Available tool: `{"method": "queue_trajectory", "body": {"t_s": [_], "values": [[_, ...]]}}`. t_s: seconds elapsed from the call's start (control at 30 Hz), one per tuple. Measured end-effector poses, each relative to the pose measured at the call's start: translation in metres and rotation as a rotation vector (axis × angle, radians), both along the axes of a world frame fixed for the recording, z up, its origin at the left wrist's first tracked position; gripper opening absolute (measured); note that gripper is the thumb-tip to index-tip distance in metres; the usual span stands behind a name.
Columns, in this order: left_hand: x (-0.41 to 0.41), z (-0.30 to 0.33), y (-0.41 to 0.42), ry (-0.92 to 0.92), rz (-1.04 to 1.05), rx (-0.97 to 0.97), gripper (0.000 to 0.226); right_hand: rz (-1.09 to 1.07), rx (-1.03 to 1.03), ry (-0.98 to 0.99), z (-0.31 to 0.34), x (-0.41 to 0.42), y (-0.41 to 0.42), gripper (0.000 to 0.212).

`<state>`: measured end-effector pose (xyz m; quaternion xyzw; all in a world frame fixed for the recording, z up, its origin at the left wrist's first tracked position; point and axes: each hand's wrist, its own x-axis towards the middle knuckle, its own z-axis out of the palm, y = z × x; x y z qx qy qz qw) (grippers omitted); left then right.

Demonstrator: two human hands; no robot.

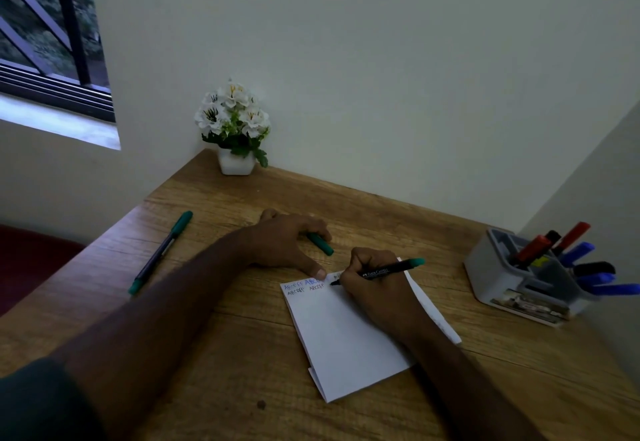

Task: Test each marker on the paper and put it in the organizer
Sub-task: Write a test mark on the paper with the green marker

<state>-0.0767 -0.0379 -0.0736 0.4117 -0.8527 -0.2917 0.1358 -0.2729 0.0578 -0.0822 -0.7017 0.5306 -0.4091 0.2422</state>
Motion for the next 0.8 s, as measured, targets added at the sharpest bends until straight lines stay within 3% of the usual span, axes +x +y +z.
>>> {"method": "queue_trajectory", "body": {"t_s": [0.1, 0.63, 0.8], "values": [[0.0002, 0.0020, 0.0016, -0.005, 0.002, 0.004, 0.071, -0.004, -0.004, -0.006, 0.0021, 0.0031, 0.0011, 0.025], [0.0002, -0.0008, 0.0014, -0.062, 0.005, -0.034, 0.072, -0.023, -0.011, -0.011, -0.0010, -0.0008, 0.0001, 0.025], [-0.0002, -0.0019, 0.0004, -0.044, -0.006, 0.012, 0.087, -0.028, -0.010, 0.002, -0.0008, -0.0015, 0.0005, 0.027]]}}
